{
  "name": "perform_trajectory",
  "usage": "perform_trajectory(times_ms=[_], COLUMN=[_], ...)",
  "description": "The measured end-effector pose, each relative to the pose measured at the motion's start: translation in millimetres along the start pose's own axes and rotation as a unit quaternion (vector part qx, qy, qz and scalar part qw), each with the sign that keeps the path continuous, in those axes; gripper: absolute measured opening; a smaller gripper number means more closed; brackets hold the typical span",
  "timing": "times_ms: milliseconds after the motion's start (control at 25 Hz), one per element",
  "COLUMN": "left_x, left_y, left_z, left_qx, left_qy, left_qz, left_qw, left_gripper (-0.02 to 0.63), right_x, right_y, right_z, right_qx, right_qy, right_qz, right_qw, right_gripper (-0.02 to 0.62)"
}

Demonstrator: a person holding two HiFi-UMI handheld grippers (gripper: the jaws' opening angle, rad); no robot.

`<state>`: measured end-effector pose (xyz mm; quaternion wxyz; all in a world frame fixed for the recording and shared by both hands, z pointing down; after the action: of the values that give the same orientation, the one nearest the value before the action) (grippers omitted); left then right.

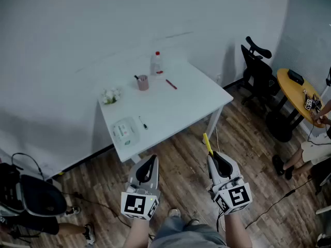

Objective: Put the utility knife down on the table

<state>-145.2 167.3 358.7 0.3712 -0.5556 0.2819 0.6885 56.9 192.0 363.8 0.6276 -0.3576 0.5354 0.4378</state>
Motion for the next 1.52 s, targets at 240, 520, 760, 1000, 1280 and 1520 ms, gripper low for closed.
perform_trajectory(times_ms=[240, 520, 760, 1000, 1280, 1520], left_x=[1, -2, -4, -7, -14, -18], left_y=[3, 7, 14, 29, 40, 41], left_z=[-6, -17, -26, -37, -46, -59], left_qx=[-0.001, -0.007, -0.012, -0.020, -0.034, -0.041], left_qy=[0.002, 0.004, 0.005, 0.001, 0.004, 0.007], left_qz=[0.001, 0.003, 0.005, 0.005, 0.004, 0.008], left_qw=[1.0000, 1.0000, 0.9999, 0.9998, 0.9994, 0.9991], left_gripper=[0.012, 0.014, 0.014, 0.014, 0.014, 0.014], right_x=[2, 1, 1, -1, -6, -10], right_y=[-3, -8, -13, -12, -12, -22], right_z=[-4, -13, -22, -38, -46, -50], right_qx=[-0.002, -0.007, -0.019, -0.023, -0.036, -0.044], right_qy=[0.000, 0.001, 0.002, -0.002, -0.009, -0.005], right_qz=[0.000, 0.002, -0.003, -0.007, -0.011, -0.014], right_qw=[1.000, 1.000, 1.000, 1.000, 0.999, 0.999], right_gripper=[0.049, 0.049, 0.049, 0.049, 0.049, 0.049])
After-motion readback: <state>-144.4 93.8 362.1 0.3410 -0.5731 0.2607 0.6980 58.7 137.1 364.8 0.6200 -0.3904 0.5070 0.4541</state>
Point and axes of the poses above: the fingertips, and each gripper's own axes: z backward along the fingers, y to its left, x out of its top, the point moved 3 cm from there along z, backward along the fingers, and after that the axes turned 7 degrees about -y, right-handed, at the moved point
